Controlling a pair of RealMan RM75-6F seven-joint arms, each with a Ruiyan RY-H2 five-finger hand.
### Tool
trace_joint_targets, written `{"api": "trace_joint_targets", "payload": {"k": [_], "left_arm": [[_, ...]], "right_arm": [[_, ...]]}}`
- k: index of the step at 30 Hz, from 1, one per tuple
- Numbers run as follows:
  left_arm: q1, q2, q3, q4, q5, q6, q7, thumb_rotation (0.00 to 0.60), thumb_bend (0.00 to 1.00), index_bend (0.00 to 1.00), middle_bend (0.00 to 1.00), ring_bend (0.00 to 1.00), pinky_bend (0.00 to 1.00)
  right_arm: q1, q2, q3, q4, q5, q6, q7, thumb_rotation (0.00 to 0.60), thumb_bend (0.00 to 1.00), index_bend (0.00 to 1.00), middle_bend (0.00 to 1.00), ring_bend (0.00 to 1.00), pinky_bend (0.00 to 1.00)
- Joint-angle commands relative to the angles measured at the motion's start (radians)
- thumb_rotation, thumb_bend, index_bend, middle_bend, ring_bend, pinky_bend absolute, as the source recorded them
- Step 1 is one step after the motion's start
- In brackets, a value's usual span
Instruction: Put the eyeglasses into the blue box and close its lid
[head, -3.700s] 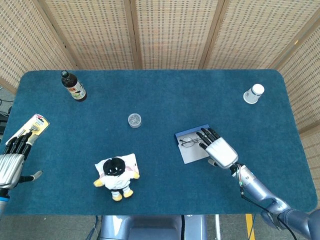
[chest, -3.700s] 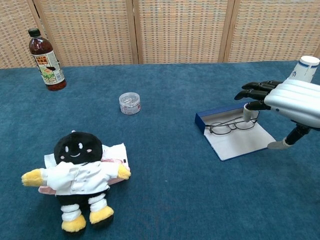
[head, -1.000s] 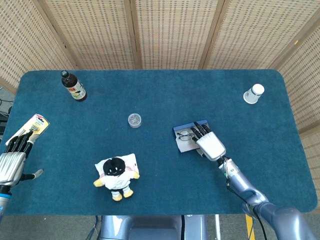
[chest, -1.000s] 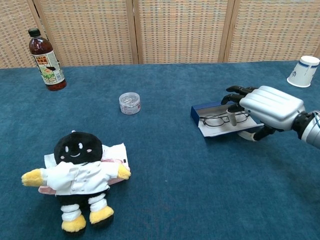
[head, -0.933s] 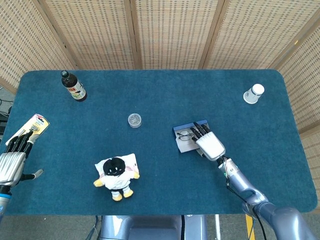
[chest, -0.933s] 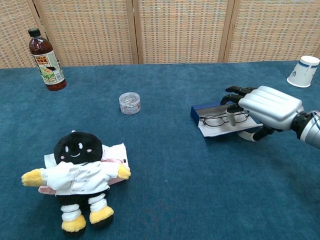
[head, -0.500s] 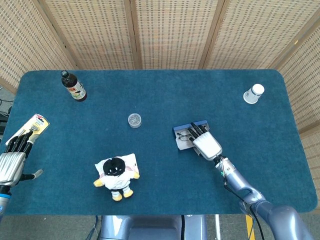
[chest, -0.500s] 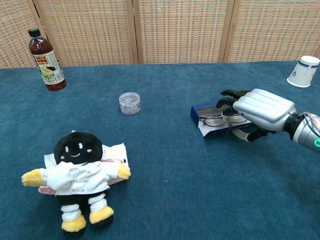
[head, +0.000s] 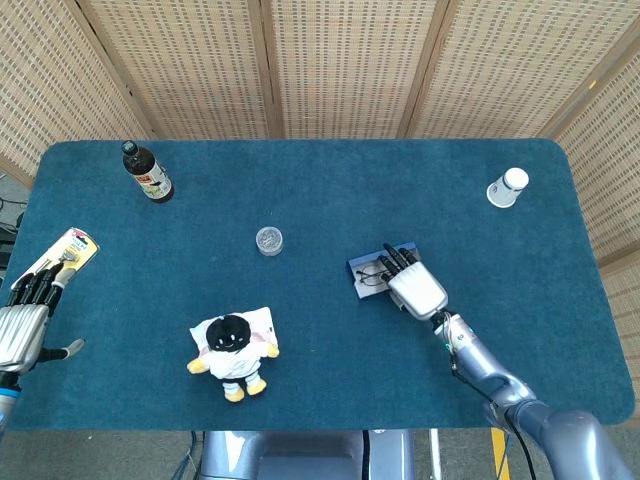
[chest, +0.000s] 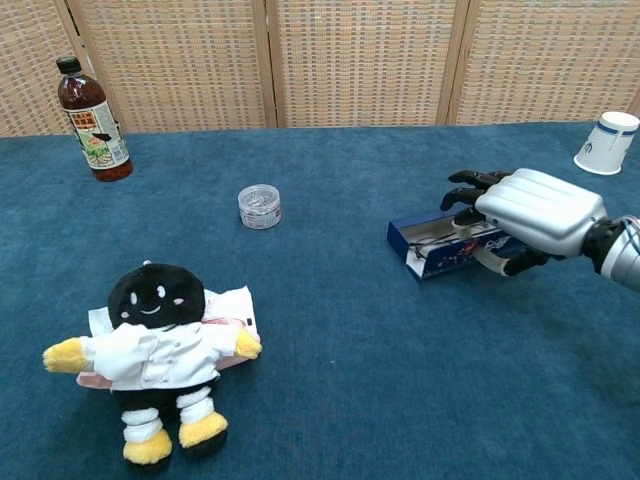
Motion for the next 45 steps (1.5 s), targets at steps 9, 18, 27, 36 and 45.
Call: {"api": "trace_joint_targets", "payload": {"k": [9, 18, 27, 36, 45], "left_arm": [[0.004, 0.003, 0.009, -0.004, 0.022, 0.008, -0.002, 0.6, 0.0, 0.0, 0.0, 0.0, 0.0], [0.006, 0.0, 0.013, -0.009, 0.034, 0.013, 0.007, 0.6, 0.0, 0.0, 0.0, 0.0, 0.0], [0.005, -0.001, 0.012, -0.01, 0.03, 0.011, 0.014, 0.6, 0.0, 0.0, 0.0, 0.0, 0.0], [0.003, 0.001, 0.01, -0.008, 0.024, 0.006, 0.008, 0.6, 0.0, 0.0, 0.0, 0.0, 0.0], [0.003, 0.003, 0.009, -0.003, 0.019, 0.002, -0.003, 0.6, 0.0, 0.0, 0.0, 0.0, 0.0]], "right_arm": [[-0.087, 0.156, -0.068, -0.13, -0.066, 0.147, -0.027, 0.6, 0.57, 0.65, 0.22, 0.0, 0.2], [-0.126, 0.228, -0.119, -0.178, -0.121, 0.189, -0.078, 0.6, 0.57, 0.65, 0.22, 0.0, 0.2], [-0.069, 0.266, -0.084, -0.26, -0.144, 0.167, -0.14, 0.6, 0.57, 0.66, 0.22, 0.0, 0.2], [0.031, 0.281, -0.054, -0.313, -0.116, -0.038, -0.238, 0.6, 0.57, 0.66, 0.22, 0.0, 0.2], [0.045, 0.284, -0.052, -0.327, -0.09, -0.109, -0.27, 0.6, 0.57, 0.65, 0.2, 0.0, 0.2]]}}
